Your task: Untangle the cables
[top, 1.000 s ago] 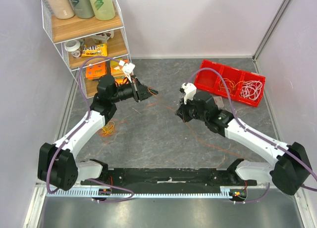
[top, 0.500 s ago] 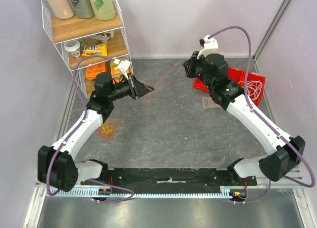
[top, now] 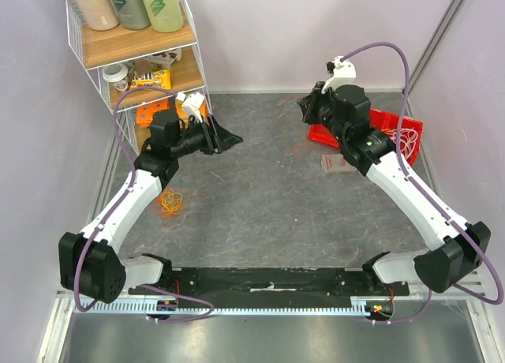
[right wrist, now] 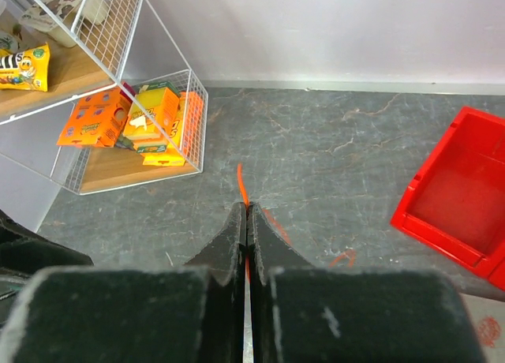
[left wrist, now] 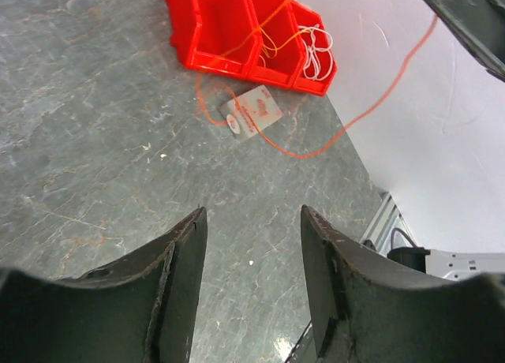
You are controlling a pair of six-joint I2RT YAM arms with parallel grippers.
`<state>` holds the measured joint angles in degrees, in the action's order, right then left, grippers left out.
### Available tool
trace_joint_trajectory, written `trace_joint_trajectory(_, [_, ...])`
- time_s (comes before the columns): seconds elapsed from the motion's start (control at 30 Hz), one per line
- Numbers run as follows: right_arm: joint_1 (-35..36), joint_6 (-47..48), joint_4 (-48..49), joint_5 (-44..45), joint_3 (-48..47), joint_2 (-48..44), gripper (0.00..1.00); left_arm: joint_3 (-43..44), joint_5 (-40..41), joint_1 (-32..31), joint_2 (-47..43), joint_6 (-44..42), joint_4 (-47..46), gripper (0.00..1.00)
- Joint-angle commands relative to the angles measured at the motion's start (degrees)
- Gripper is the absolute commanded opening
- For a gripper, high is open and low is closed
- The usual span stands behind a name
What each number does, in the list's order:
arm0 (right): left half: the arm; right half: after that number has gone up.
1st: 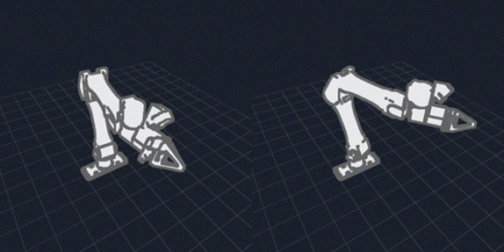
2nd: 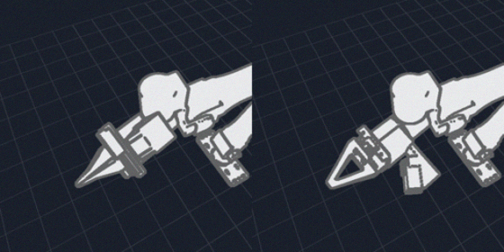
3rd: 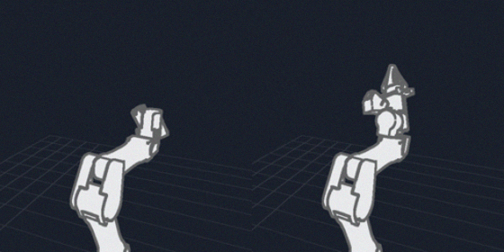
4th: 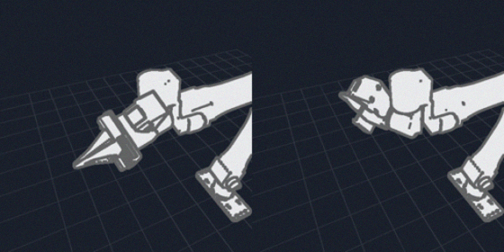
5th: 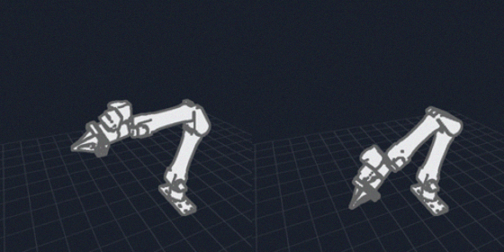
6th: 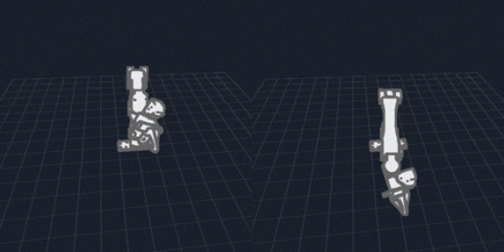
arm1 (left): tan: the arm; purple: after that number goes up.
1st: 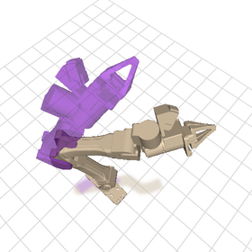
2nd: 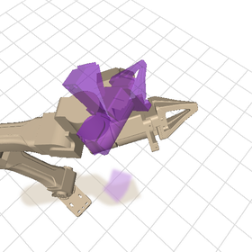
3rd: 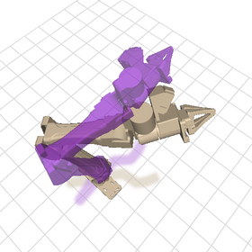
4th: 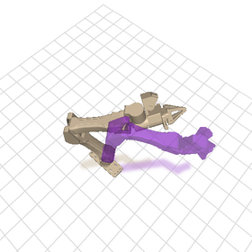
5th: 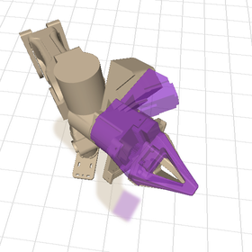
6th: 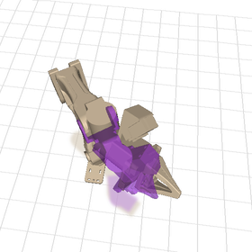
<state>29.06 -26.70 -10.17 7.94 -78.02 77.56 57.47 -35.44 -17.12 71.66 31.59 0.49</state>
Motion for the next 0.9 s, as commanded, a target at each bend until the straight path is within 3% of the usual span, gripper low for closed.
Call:
trace_joint_trajectory(0.0, [-1.37,1.39,-0.90,2.51,-0.55,-3.38,0.00,2.12,1.96,0.95,0.85,-1.62,1.80,0.57])
trace_joint_trajectory(0.47, [-9.89,-1.08,-1.26,11.03,-5.65,0.66,0.00,1.94,-0.86,0.95,2.08,-0.13,0.56,0.57])
trace_joint_trajectory(0.87, [-20.09,0.06,6.30,5.86,-14.44,13.66,0.00,1.41,-3.05,0.95,2.43,1.36,-0.32,0.58])
